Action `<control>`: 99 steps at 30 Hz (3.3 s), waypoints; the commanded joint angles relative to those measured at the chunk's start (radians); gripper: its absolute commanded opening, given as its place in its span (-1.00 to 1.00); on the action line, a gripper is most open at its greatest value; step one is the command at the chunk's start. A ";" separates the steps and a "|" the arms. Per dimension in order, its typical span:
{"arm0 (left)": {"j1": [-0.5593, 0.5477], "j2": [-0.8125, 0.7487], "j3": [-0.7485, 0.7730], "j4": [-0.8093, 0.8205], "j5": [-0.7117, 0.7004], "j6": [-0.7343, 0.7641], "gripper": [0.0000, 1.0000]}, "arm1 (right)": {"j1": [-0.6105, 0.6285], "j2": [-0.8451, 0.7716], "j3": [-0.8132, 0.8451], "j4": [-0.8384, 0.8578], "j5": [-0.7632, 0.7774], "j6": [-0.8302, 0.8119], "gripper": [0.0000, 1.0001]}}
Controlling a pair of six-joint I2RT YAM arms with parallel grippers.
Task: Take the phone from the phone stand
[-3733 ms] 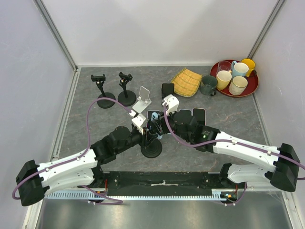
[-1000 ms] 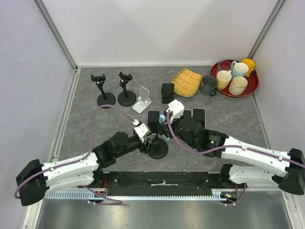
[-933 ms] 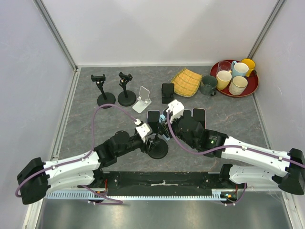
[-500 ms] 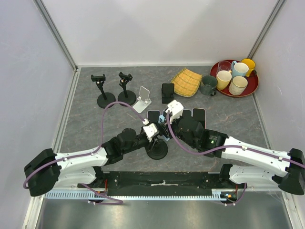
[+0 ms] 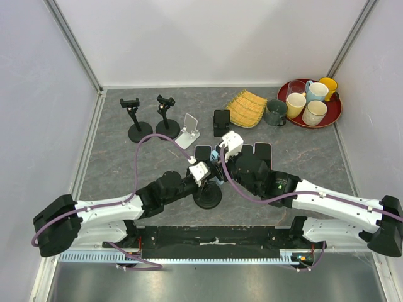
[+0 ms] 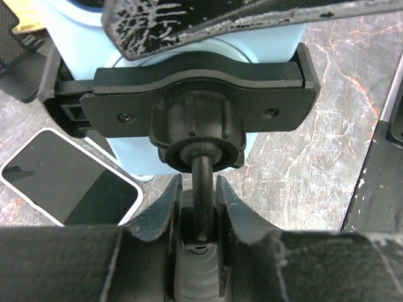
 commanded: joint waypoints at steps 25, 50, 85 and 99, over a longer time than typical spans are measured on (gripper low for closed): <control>0.014 -0.083 -0.088 0.035 -0.498 -0.302 -0.96 | 0.082 0.122 0.219 -0.468 0.507 0.406 -1.00; 0.003 -0.093 -0.105 0.133 0.119 -0.161 -0.96 | -0.101 0.134 0.011 0.250 -0.045 -0.026 -1.00; 0.002 -0.154 -0.131 0.106 -0.154 -0.261 -0.96 | -0.078 0.012 -0.111 0.181 -0.018 0.265 0.20; 0.002 -0.097 -0.108 0.137 -0.108 -0.259 -0.96 | -0.055 0.047 -0.160 0.324 0.053 0.300 0.06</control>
